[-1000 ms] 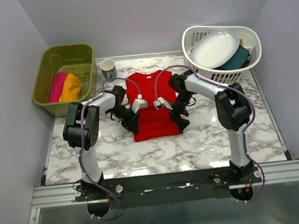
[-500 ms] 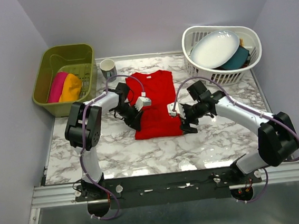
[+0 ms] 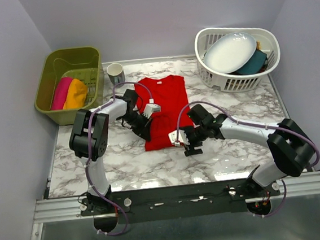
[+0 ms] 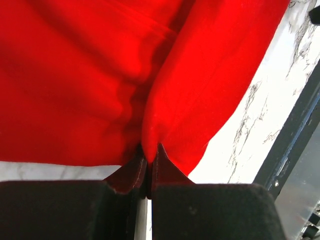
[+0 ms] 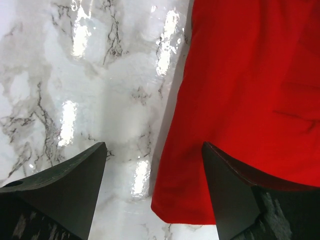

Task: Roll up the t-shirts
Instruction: Roll the T-shirt to the center of the board.

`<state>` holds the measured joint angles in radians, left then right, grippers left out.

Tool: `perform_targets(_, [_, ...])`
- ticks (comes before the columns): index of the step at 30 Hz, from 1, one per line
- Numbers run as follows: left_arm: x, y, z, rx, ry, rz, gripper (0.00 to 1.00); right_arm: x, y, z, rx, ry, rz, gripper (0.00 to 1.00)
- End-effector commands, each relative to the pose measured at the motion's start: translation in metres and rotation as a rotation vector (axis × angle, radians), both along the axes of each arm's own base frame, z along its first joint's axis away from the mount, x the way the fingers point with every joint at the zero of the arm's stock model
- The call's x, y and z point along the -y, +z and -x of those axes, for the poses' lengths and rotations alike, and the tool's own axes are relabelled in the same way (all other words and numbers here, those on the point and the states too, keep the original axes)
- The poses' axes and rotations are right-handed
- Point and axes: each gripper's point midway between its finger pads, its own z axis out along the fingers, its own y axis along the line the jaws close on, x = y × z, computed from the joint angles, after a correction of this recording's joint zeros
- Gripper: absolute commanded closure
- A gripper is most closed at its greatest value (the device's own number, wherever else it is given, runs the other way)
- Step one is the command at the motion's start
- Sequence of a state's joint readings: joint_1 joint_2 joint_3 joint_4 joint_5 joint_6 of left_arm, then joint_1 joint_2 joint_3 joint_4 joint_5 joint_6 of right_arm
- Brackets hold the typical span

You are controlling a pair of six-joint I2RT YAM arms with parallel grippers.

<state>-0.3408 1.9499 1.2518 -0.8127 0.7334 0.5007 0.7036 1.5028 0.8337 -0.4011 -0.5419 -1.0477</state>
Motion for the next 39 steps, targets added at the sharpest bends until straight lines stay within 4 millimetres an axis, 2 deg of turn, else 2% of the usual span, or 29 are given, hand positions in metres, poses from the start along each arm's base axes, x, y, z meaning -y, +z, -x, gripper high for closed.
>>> perform_targets(1, [-0.008,-0.011,0.014,-0.074,0.03,-0.061,0.94,-0.003,-0.001,-0.022,0.145,-0.043,-0.006,0.15])
perform_targets(7, [-0.012,-0.018,0.018,-0.098,0.056,-0.096,0.93,-0.001,-0.003,-0.039,0.265,-0.054,-0.004,0.16])
perform_targets(12, [-0.014,-0.021,0.02,-0.115,0.066,-0.11,0.91,0.007,-0.02,-0.038,0.261,-0.053,0.053,0.19])
perform_targets(17, [-0.017,-0.014,0.023,-0.114,0.077,-0.094,0.76,0.016,-0.038,-0.039,0.304,-0.031,0.096,0.25])
perform_targets(20, [-0.021,-0.002,0.018,-0.071,0.117,-0.07,0.71,0.019,-0.046,-0.039,0.331,-0.013,0.105,0.36])
perform_targets(21, [-0.022,0.009,0.02,-0.028,0.121,-0.044,0.69,0.02,-0.049,-0.038,0.33,-0.004,0.112,0.45])
perform_targets(23, [-0.021,0.022,0.015,0.07,0.114,0.003,0.64,0.015,-0.044,-0.039,0.321,-0.001,0.097,0.56])
perform_targets(24, [-0.022,0.036,0.017,0.141,0.105,0.027,0.63,0.017,-0.046,-0.035,0.292,-0.003,0.108,0.67])
perform_targets(25, [-0.02,0.045,0.011,0.231,0.081,0.058,0.54,0.016,-0.045,-0.035,0.272,-0.006,0.113,0.71])
perform_targets(26, [-0.02,0.052,0.011,0.297,0.064,0.072,0.53,0.009,-0.038,-0.037,0.251,-0.011,0.096,0.73])
perform_targets(27, [-0.019,0.067,0.01,0.418,0.049,0.101,0.52,0.011,-0.038,-0.031,0.209,-0.01,0.112,0.75])
perform_targets(28, [-0.019,0.073,0.011,0.498,0.006,0.113,0.49,0.01,-0.038,-0.029,0.175,-0.025,0.112,0.75])
perform_targets(29, [-0.019,0.077,0.012,0.559,-0.004,0.109,0.47,0.001,-0.028,-0.033,0.167,-0.023,0.089,0.75])
perform_targets(30, [-0.016,0.091,0.01,0.687,-0.019,0.086,0.45,0.005,-0.031,-0.026,0.112,-0.022,0.118,0.75])
perform_targets(31, [-0.016,0.081,0.014,0.757,-0.044,0.073,0.41,0.005,-0.035,-0.024,0.074,-0.036,0.133,0.75])
perform_targets(32, [-0.014,0.08,0.016,0.839,-0.104,0.054,0.4,0.003,-0.033,-0.022,0.048,-0.037,0.131,0.75])
perform_targets(33, [-0.013,0.07,0.029,0.89,-0.153,0.025,0.39,0.003,-0.031,-0.021,0.024,-0.041,0.137,0.75])
perform_targets(36, [-0.004,0.075,0.032,1.029,-0.199,0.05,0.33,0.002,-0.03,-0.016,-0.072,-0.067,0.147,0.75])
perform_targets(37, [0.001,0.068,0.039,1.051,-0.236,0.054,0.33,0.004,-0.03,-0.018,-0.095,-0.087,0.149,0.75])
perform_targets(39, [0.007,0.065,0.043,1.096,-0.265,0.047,0.32,0.005,-0.031,-0.013,-0.156,-0.107,0.157,0.76])
